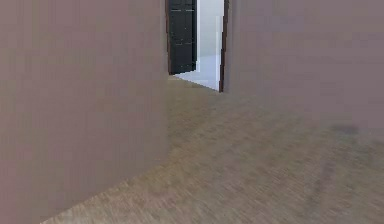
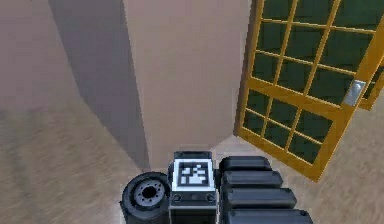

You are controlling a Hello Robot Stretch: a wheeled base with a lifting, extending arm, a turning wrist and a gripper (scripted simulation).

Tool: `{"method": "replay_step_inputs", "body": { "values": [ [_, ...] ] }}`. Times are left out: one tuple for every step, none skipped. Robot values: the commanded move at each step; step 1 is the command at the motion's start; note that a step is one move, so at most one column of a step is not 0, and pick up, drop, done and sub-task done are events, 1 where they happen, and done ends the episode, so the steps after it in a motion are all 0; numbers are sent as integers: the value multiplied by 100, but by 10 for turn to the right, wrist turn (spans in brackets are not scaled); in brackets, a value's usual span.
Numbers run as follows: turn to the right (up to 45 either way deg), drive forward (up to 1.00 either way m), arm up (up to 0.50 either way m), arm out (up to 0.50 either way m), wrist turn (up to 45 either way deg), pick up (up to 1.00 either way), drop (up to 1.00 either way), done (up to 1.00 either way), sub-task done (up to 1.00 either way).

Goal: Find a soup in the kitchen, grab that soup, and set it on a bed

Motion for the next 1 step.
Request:
{"method": "replay_step_inputs", "body": {
  "values": [
    [180, 0, 0, 0, 0, 0, 0, 0, 0]
  ]
}}
